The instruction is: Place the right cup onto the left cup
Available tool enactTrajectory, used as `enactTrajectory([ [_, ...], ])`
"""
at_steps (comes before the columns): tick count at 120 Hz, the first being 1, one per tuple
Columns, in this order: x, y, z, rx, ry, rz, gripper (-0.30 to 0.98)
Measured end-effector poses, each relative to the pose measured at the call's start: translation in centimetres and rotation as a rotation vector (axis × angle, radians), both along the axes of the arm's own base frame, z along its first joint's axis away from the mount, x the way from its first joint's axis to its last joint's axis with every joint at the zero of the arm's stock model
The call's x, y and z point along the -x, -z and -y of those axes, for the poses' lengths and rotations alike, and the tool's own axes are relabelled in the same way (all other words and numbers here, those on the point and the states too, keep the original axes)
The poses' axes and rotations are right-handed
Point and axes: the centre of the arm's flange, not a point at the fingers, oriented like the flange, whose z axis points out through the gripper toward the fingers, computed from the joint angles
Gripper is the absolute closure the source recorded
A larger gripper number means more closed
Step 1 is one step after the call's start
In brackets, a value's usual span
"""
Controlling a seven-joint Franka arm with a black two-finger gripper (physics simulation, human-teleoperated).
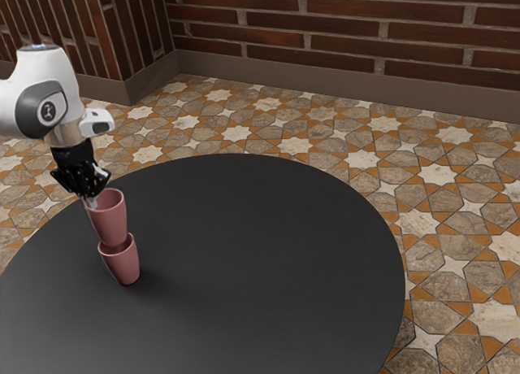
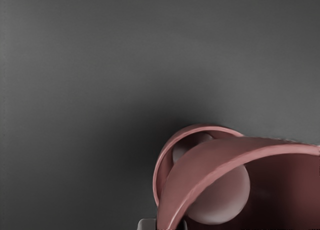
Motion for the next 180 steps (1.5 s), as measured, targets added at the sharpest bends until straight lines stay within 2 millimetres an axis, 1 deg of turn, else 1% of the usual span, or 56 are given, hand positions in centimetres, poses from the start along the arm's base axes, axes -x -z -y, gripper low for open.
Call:
enactTrajectory([
  [23,0.7,1.7,0.3,0.01,0.004,-0.031,0.79],
  [39,0.8,1.9,0.2,0.01,0.002,-0.032,0.79],
  [56,1.1,2.1,-0.8,0.011,-0.017,-0.031,0.79],
  [91,0.6,3.0,-0.8,0.006,-0.014,-0.031,0.78],
  [95,0.6,3.0,-0.8,0.007,-0.014,-0.029,0.74],
  [115,0.5,3.1,-0.7,0.014,-0.018,-0.016,0.38],
  [129,0.4,3.0,-0.7,0.015,-0.018,-0.008,0.22],
  [140,0.5,2.5,-0.6,0.016,-0.015,0.005,0.14],
  [151,0.6,0.9,-0.1,0.018,-0.003,0.034,0.09],
  [164,0.6,-1.3,1.4,0.021,0.031,0.069,0.06],
  [180,0.0,-3.2,4.1,0.023,0.083,0.086,0.03],
])
